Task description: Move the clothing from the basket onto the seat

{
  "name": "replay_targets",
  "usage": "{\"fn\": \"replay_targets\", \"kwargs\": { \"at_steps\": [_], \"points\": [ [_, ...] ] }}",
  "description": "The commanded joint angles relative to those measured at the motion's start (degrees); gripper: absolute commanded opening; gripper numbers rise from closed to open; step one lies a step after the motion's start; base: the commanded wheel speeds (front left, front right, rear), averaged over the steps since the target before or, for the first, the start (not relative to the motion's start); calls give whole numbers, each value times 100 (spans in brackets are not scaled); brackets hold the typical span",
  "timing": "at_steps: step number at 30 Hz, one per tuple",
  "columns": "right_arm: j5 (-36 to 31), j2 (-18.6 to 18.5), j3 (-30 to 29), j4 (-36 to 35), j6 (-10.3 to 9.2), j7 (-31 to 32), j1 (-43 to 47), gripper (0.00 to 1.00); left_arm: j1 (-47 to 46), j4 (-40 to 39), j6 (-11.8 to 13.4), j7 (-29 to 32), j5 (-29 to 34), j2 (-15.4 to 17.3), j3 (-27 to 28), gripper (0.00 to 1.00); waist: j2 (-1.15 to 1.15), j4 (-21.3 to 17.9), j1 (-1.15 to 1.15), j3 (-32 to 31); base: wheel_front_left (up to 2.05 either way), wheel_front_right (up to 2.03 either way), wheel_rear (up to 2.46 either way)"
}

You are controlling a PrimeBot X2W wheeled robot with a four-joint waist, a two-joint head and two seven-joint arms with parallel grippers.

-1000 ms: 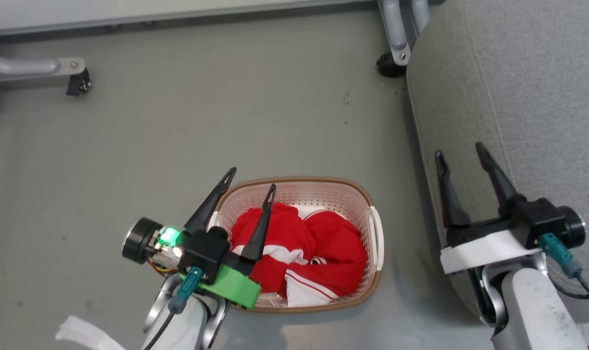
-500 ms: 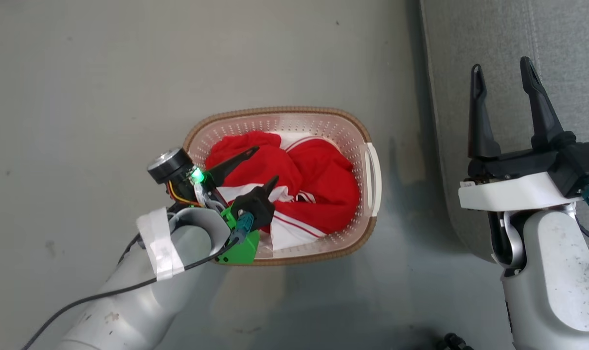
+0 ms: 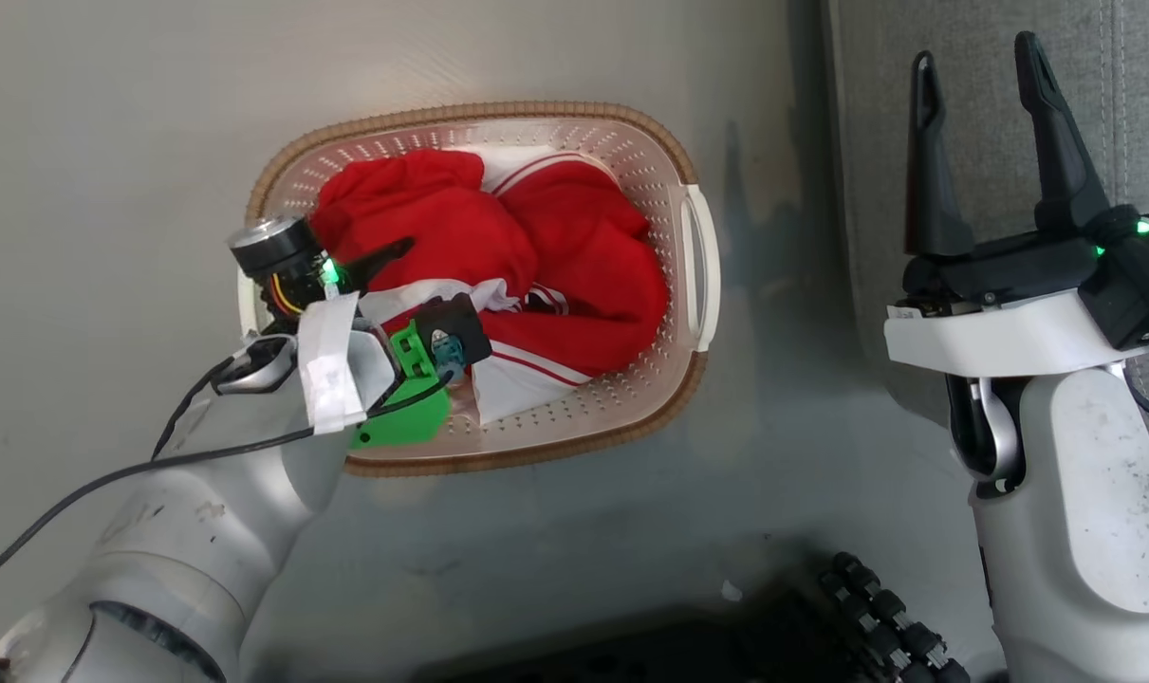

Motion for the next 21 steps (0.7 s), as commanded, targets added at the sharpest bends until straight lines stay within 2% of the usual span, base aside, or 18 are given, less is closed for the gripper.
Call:
{"fn": "replay_targets", "kwargs": {
  "at_steps": [1,13,21],
  "points": [
    [25,-5,10,-15,0,-18,-140,100,-187,78,-19,69,81,2,-74,100,0,-204,-1,357,0,0,0],
    [162,-5,207,30,0,-18,-339,100,-623,454,-68,645,54,-99,-354,100,0,-315,-1,711,0,0,0],
    [290,-7,367,62,0,-18,-467,100,-647,504,-86,906,-50,-5,-532,100,0,-437,-1,883,0,0,0]
  ]
}}
